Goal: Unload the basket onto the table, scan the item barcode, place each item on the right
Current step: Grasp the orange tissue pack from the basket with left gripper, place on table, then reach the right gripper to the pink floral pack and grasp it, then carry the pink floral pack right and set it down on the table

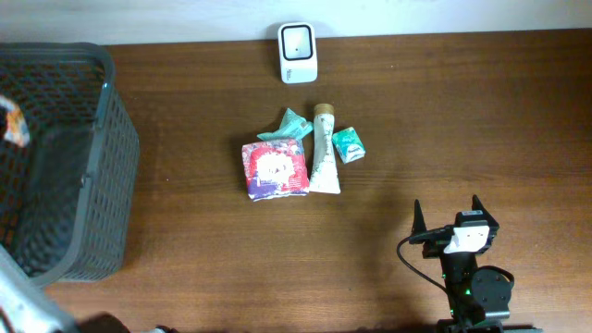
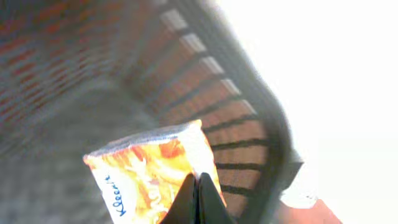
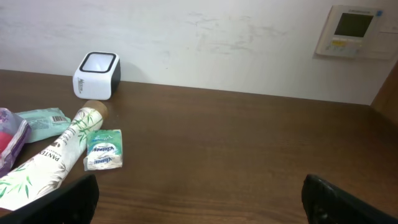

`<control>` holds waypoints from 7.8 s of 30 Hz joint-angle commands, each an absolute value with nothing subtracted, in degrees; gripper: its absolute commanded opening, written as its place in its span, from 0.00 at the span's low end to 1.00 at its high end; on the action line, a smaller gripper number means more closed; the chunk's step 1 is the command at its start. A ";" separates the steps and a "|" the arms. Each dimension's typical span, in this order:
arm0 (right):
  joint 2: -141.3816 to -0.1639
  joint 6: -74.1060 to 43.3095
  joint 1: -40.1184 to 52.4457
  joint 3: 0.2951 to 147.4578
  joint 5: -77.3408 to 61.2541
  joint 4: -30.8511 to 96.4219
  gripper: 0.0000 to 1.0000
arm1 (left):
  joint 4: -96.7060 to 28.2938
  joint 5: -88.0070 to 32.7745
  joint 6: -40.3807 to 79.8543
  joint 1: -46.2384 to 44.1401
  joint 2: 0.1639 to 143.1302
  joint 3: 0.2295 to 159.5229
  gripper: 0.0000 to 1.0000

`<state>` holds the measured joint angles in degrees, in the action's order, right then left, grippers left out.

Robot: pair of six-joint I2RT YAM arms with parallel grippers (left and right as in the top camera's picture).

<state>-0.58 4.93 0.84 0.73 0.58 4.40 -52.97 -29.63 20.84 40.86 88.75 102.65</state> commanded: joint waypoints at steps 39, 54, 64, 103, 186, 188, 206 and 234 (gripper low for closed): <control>-0.21 5.15 1.21 0.32 0.69 4.69 0.99 | -42.26 -4.62 19.03 -40.03 117.99 108.49 0.80; -0.21 5.15 1.21 0.32 0.69 4.71 0.99 | -59.05 -4.47 15.75 -11.05 101.82 111.59 0.99; -0.21 5.15 1.21 0.32 0.69 4.69 0.99 | -56.93 14.13 15.73 -11.05 101.82 111.59 0.99; -82.65 -14.31 4.19 69.49 -86.32 8.27 0.99 | -55.88 20.38 15.75 -10.33 101.86 111.59 0.99; -115.79 -16.69 -0.58 92.90 23.83 67.83 0.86 | -56.05 20.36 15.77 -10.33 101.86 111.57 0.99; -115.79 -16.69 -3.36 89.62 23.51 64.86 0.81 | -56.05 20.38 15.77 -10.33 101.86 111.57 0.99; -115.00 -6.79 -4.16 97.14 -23.55 66.41 0.04 | -56.07 20.38 15.77 -10.33 101.86 111.57 0.99; -115.57 6.31 -31.81 100.31 -20.84 80.73 0.76 | -56.05 20.36 15.77 -10.33 101.86 111.57 0.99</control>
<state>-116.20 7.42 -32.05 99.35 -28.93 81.91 -56.14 19.99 16.45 -10.57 101.86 111.33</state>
